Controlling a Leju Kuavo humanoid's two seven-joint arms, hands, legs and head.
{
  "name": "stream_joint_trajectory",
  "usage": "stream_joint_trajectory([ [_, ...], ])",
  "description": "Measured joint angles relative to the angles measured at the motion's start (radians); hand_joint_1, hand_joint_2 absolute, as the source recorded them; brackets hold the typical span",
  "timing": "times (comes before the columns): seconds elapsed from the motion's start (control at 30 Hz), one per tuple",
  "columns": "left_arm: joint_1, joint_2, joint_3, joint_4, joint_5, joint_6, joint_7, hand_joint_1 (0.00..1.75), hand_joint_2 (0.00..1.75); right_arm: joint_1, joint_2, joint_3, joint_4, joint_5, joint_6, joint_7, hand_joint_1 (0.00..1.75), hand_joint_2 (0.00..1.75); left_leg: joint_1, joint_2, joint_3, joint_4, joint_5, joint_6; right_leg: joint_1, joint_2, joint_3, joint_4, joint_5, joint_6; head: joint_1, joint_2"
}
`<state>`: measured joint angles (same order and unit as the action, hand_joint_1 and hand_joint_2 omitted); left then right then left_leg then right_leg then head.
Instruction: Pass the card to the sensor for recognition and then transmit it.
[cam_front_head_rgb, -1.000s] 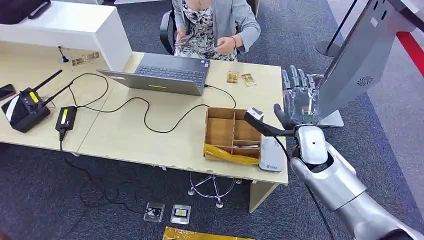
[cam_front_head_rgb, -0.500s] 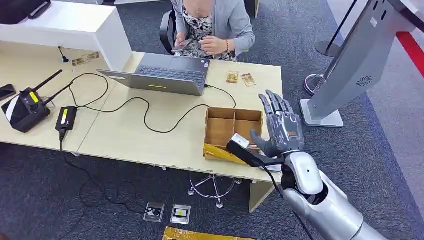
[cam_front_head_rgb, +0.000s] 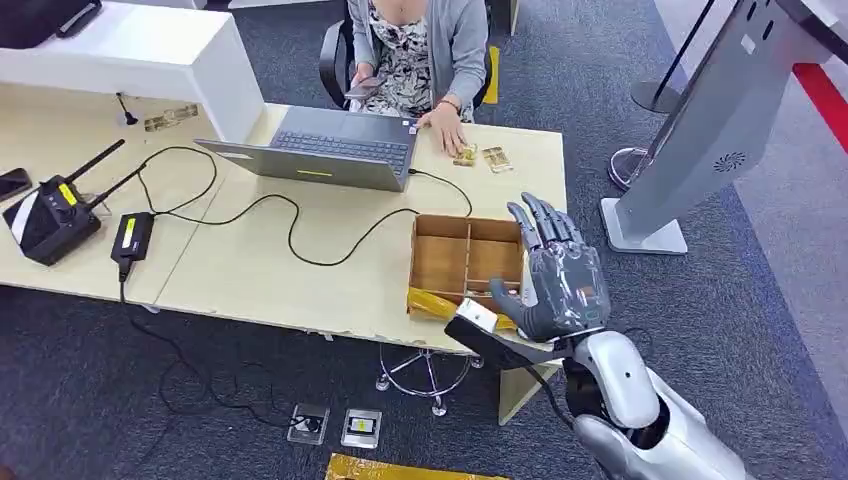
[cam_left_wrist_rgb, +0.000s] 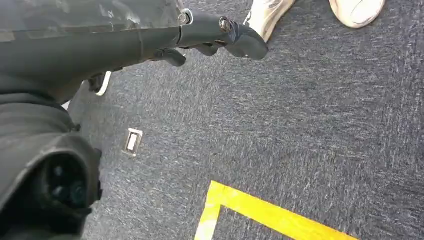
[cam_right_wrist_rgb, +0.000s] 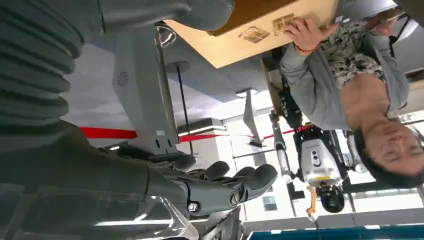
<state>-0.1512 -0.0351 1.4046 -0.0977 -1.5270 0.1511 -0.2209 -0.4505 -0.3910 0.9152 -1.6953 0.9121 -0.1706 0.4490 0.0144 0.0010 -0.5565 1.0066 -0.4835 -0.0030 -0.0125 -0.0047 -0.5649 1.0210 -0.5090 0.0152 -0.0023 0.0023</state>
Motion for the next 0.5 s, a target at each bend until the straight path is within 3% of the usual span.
stream_joint_trajectory([
  [0.3,0.0,-0.002,0.0,0.0,-0.012,0.008,0.0,0.0,0.0,0.058,0.003,0.03,-0.023,-0.008,-0.073,0.002,0.0,1.75,0.0,0.0,0.0,0.0,0.0,0.0,0.0,0.0,0.0,0.0,0.0,0.0,0.0,0.0],
  [0.5,-0.001,-0.004,0.0,0.0,-0.031,0.019,0.0,0.0,0.0,0.072,0.041,0.051,0.055,0.014,-0.12,0.033,0.0,1.75,0.0,0.0,0.0,0.0,0.0,0.0,0.0,0.0,0.0,0.0,0.0,0.0,0.0,0.0],
])
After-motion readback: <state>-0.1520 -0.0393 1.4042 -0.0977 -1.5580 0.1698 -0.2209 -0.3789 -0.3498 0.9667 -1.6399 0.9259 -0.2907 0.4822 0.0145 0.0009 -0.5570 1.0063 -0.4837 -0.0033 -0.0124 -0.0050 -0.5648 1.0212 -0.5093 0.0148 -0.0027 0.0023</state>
